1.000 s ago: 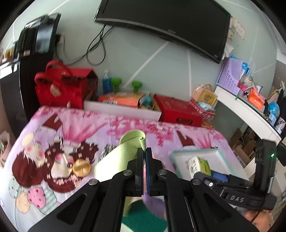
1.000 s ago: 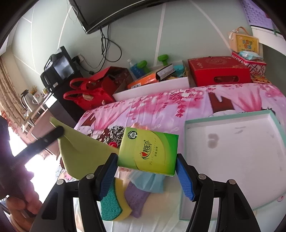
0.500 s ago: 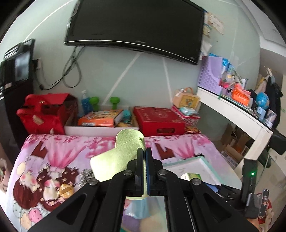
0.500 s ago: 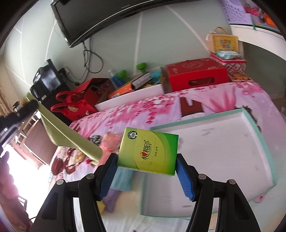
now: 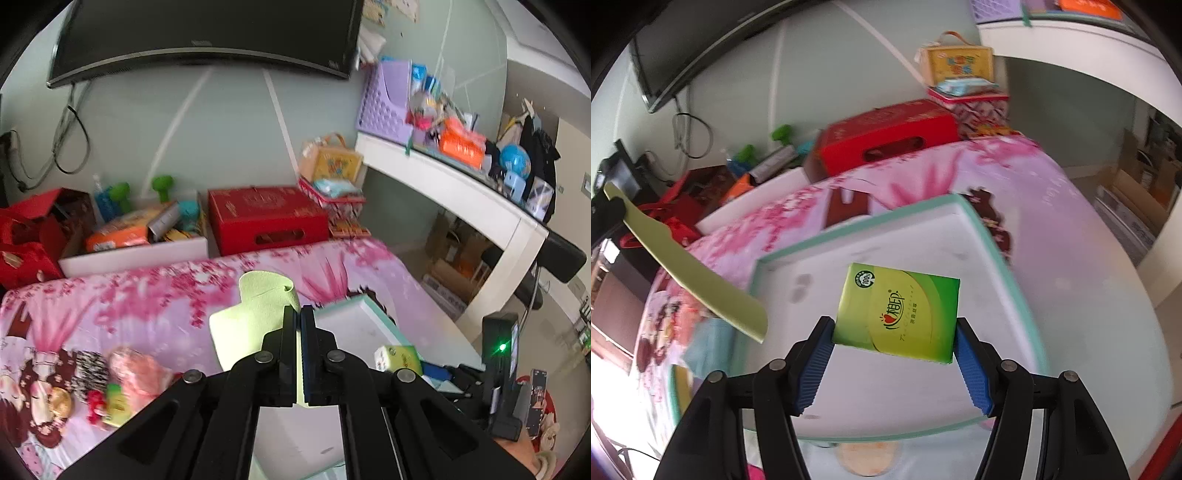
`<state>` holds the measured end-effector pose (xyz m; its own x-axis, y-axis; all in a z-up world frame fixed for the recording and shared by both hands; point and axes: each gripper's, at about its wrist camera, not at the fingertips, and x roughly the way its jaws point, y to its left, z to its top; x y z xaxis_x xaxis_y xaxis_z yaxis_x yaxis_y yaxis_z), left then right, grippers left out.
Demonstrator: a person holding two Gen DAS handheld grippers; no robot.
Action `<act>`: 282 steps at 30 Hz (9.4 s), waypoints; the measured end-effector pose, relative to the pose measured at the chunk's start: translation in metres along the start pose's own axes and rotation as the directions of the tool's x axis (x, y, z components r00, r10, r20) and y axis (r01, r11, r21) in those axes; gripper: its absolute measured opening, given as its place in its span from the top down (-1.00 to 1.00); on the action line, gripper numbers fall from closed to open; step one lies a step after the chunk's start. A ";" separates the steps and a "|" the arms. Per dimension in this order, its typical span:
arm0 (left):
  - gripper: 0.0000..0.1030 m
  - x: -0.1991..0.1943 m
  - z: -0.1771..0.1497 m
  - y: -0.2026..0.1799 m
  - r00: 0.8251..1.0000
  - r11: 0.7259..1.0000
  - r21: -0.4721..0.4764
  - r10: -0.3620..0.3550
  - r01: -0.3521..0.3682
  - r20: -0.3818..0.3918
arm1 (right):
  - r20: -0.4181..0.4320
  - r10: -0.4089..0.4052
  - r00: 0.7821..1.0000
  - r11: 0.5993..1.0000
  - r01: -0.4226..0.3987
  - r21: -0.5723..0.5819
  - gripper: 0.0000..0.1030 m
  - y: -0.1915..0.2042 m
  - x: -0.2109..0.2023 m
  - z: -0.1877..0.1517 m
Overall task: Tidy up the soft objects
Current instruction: 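Carry both items into the tray and open both tools to release, then move the left tool to the green-and-yellow sponge and grasp it, then lift the sponge with the left tool while the right tool grasps the blue mask, then carry the mask and sponge over the tray and release both, then move the right tool back toward the purple packet on the bed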
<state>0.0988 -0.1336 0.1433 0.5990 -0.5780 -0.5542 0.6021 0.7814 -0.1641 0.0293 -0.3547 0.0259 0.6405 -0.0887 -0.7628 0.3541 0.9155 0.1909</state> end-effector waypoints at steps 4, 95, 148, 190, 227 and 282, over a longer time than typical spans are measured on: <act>0.97 0.032 -0.011 -0.015 0.998 1.000 0.003 -0.012 0.012 -0.061 | -0.024 -0.043 0.999 0.999 0.043 -0.001 -0.31 -0.019 0.010 -0.002; -0.97 -0.037 -0.200 0.175 0.926 0.790 -0.503 0.213 -0.351 -0.311 | -0.091 0.021 0.996 0.963 -0.045 -0.264 -1.00 0.188 0.014 -0.095; -0.36 -0.038 -0.204 0.187 0.932 0.853 -0.395 0.251 -0.341 -0.263 | -0.193 0.123 0.974 0.915 -0.186 -0.357 -1.00 0.248 0.068 -0.071; -0.36 -0.052 -0.202 0.190 0.922 0.833 -0.411 0.274 -0.370 -0.275 | -0.195 0.126 0.973 0.923 -0.187 -0.336 0.25 0.240 0.064 -0.066; -0.36 0.040 -0.094 0.034 0.949 0.982 -0.037 0.171 -0.187 -0.266 | -0.073 -0.039 0.997 0.982 0.025 -0.188 0.41 0.053 0.023 0.003; -1.00 0.065 -0.073 0.042 0.932 0.948 -0.075 0.285 -0.308 -0.225 | -0.022 -0.121 0.992 0.969 0.113 -0.218 -1.00 0.047 -0.004 0.007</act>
<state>0.1246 -0.1209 0.0405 0.6109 -0.2629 -0.7468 0.3471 0.9367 -0.0459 0.0481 -0.3145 0.0425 0.5779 -0.1898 -0.7937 0.2667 0.9631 -0.0362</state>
